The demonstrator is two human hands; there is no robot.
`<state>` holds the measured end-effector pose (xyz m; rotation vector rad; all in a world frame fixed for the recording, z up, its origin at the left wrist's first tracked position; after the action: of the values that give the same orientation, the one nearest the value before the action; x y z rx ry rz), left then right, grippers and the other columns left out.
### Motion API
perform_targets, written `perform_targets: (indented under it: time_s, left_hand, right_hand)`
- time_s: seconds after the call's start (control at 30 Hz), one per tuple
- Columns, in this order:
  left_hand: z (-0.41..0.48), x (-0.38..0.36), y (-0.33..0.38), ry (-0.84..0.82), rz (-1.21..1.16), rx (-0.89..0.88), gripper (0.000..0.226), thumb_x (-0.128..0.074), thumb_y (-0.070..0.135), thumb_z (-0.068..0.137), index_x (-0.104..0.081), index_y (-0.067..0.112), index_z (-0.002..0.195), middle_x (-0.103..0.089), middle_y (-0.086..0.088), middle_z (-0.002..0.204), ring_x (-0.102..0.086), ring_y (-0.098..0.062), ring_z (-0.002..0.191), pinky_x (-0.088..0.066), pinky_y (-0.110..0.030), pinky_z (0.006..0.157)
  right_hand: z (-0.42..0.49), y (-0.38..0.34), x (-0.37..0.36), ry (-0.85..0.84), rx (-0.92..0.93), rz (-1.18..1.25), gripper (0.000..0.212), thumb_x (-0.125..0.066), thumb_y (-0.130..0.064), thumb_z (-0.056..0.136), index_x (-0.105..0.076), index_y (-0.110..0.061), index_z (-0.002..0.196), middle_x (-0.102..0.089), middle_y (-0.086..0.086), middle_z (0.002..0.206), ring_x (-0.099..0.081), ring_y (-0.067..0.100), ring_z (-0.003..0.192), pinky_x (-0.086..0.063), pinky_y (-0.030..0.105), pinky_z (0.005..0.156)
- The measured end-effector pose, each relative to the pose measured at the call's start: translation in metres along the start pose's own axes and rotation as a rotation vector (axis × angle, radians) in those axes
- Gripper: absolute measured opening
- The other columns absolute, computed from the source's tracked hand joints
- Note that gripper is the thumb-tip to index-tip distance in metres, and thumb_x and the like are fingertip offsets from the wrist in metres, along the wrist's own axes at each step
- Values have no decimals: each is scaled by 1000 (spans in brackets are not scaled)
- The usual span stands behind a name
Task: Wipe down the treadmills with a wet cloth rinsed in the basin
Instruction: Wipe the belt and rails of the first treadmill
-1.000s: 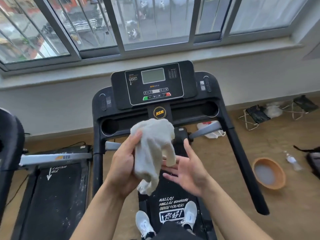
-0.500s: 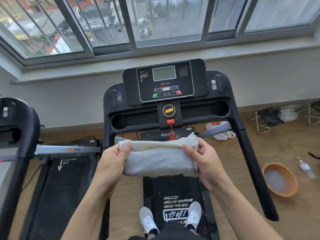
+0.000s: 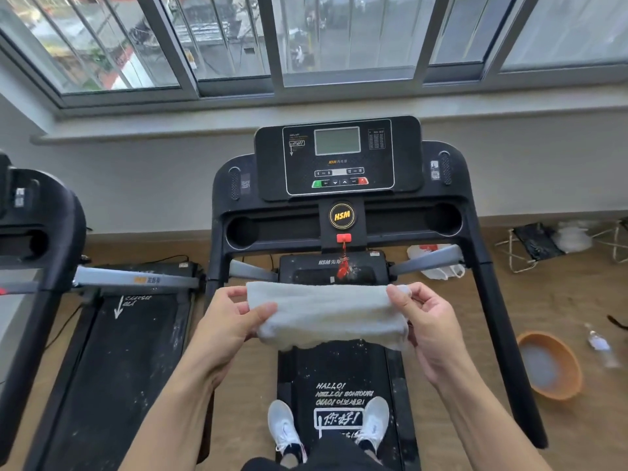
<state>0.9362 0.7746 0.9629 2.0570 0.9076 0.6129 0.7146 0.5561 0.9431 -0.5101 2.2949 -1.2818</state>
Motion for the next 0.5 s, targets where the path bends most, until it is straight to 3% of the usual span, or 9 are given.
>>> perform_targets:
  time_s: [0.07,0.13,0.2,0.3,0.4,0.5]
  left_hand:
    - [5,8,-3,64,81,-16,65,-89,22,79,-48,29,129,-80,-6,105,-77,-29,96,-59,-55,91]
    - [7,6,2,24,158,-81,45,-84,22,86,-58,39,118,-80,-3,102,-75,-29,97,-59,-52,91]
    - [4,0,13,-37,202,-167,26,-81,20,89,-72,33,109,-80,-2,102,-73,-27,100,-58,-41,87]
    - [-1,-1,26,-75,272,-279,32,-89,19,79,-77,25,108,-79,3,104,-75,-16,98,-59,-29,86]
    - [-6,6,38,27,440,-389,35,-92,19,75,-79,31,105,-77,17,90,-72,-5,85,-55,-15,76]
    - [-13,10,44,135,478,-495,30,-90,13,77,-80,31,99,-78,17,87,-74,-2,86,-54,-9,75]
  right_hand:
    - [1,-3,5,10,22,-25,30,-82,-23,83,-54,-14,92,-68,12,87,-60,29,82,-54,29,55]
    - [1,-4,5,-9,48,-46,34,-80,-21,83,-49,-16,95,-68,11,86,-59,29,80,-55,27,58]
    - [0,-8,3,-48,76,-30,32,-79,-16,84,-55,-13,105,-75,15,90,-66,26,80,-59,28,65]
    - [-5,-21,4,-88,133,-44,34,-76,-4,88,-69,-9,120,-79,21,99,-75,22,86,-61,24,79]
    - [-11,-35,10,-113,189,-163,33,-76,0,88,-74,-9,119,-81,14,102,-77,19,94,-59,20,84]
    - [-16,-43,13,-112,241,-335,35,-81,1,84,-77,-14,115,-82,4,102,-79,18,100,-61,25,90]
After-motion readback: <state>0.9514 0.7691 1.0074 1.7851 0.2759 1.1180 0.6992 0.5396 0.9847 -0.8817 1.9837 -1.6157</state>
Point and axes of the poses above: each hand's wrist, its own z-axis towards the middle knuckle, its own x-axis out of the back of the hand, y = z × x, the point moved 6 cm from there along z, towards the middle knuckle
